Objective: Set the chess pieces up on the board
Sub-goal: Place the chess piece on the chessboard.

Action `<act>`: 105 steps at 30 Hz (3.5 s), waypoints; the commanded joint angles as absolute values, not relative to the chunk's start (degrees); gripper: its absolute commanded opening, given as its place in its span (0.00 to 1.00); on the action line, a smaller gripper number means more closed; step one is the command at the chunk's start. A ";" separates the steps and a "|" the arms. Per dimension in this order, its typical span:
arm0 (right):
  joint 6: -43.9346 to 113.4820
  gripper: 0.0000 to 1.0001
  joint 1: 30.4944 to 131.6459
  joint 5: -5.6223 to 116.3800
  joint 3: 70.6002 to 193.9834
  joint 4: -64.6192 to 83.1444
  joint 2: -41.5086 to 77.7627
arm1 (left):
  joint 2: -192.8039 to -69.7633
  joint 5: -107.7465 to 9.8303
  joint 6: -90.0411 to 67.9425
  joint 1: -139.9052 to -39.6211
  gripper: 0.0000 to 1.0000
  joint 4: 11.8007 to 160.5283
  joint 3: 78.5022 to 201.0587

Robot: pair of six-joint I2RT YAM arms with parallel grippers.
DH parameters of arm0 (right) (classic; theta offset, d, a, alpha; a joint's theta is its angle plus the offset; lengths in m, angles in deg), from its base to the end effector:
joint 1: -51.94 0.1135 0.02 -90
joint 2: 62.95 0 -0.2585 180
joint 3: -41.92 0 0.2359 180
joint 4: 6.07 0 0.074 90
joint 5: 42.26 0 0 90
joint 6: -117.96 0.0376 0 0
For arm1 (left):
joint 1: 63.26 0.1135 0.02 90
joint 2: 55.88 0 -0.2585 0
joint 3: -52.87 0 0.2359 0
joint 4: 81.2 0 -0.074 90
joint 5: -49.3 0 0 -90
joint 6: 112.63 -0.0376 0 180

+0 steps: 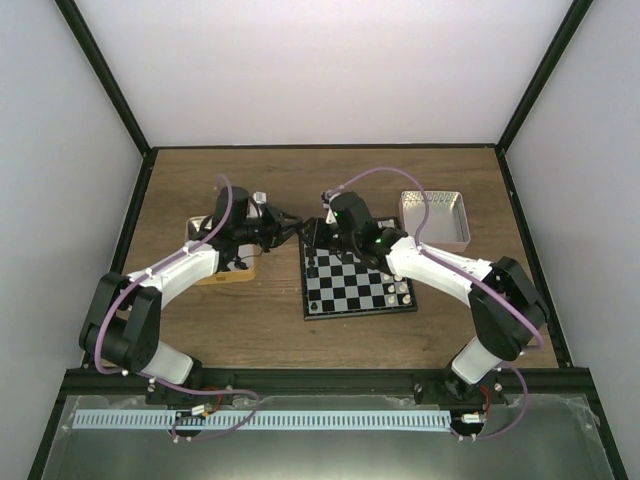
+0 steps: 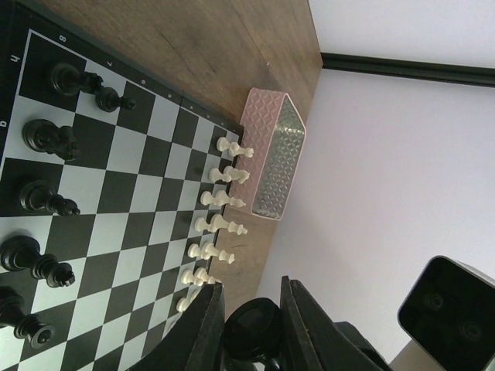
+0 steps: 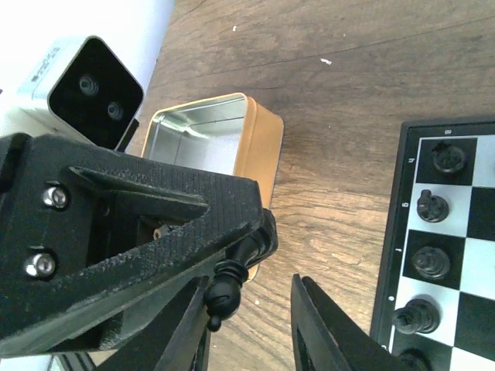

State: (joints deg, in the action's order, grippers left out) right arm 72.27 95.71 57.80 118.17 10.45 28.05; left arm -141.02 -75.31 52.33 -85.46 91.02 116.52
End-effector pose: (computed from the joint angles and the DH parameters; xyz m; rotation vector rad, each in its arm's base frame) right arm 0.2464 0.2452 0.2543 -0.1034 2.3073 1.0482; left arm 0.2782 -0.1366 0.2333 -0.6733 2.3426 -1.5477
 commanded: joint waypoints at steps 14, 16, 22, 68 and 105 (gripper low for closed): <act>71.11 0.04 96.30 55.02 120.99 10.27 27.41 | -141.41 -75.33 50.49 -85.94 0.24 90.82 116.03; 70.96 0.01 96.24 54.90 120.99 10.69 27.12 | -141.04 -74.43 49.04 -85.94 0.31 90.00 116.09; 70.20 0.01 96.26 54.14 120.37 13.06 25.21 | -138.67 -70.06 43.42 -85.92 0.48 86.51 115.84; 62.10 0.01 103.18 54.68 140.67 60.30 47.25 | -99.43 -19.77 -4.52 -85.40 1.00 66.75 117.26; 64.16 0.29 103.22 52.37 141.84 59.00 47.61 | -98.94 -20.63 -4.44 -85.00 1.00 67.03 116.66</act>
State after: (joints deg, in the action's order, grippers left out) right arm 63.49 102.73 53.45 139.68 58.69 48.44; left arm -99.30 -20.42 -3.62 -85.37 65.54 117.17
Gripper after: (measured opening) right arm 0.268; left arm 0.997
